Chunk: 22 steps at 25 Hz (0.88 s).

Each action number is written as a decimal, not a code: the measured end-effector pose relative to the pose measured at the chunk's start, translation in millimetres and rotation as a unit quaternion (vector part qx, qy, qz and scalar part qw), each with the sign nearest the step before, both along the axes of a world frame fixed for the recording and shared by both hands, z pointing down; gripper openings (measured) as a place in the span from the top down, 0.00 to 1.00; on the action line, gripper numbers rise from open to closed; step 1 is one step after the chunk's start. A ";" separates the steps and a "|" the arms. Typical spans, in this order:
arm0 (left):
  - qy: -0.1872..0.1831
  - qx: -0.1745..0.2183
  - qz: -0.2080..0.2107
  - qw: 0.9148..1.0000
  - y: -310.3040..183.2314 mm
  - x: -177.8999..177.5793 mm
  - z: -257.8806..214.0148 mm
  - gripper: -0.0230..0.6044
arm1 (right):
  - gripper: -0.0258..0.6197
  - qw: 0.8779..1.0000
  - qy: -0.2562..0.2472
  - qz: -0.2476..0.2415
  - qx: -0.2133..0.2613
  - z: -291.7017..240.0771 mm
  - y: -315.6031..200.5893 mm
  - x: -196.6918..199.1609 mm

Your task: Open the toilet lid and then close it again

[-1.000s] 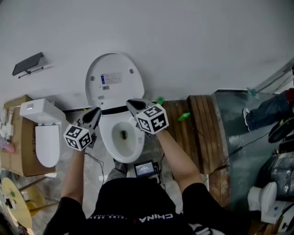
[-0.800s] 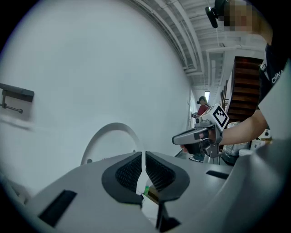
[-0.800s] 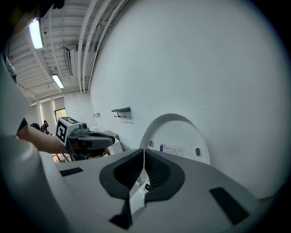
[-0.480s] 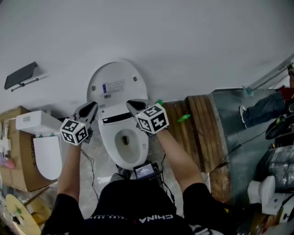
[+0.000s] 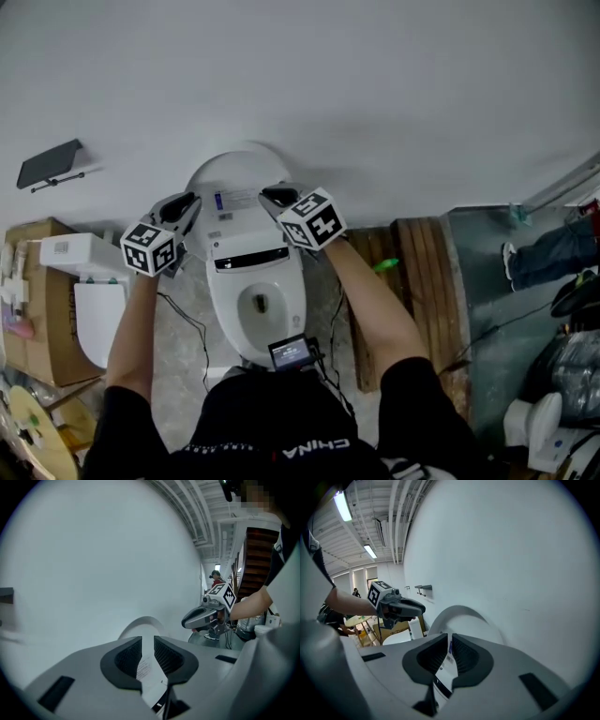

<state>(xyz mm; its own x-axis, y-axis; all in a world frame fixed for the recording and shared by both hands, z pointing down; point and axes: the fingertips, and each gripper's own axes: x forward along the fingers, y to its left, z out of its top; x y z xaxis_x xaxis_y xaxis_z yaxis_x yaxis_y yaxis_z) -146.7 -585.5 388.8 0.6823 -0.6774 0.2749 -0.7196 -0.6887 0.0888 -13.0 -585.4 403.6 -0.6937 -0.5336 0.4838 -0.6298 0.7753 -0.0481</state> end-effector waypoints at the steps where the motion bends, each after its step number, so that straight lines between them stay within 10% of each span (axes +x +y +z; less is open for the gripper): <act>1: -0.007 -0.001 0.004 1.000 -9.5 2.2 -2.0 0.85 | 0.93 1.000 0.003 -0.012 0.003 -3.3 -10.5 -1.3; 12: -0.095 -0.034 0.054 0.993 -101.6 12.4 -1.0 0.56 | 0.57 0.989 0.073 -0.129 0.020 -13.3 -101.3 -26.2; 22: -0.111 -0.107 0.127 0.980 -119.3 19.4 34.2 0.54 | 0.56 0.974 0.122 -0.179 -0.066 21.1 -134.7 -21.9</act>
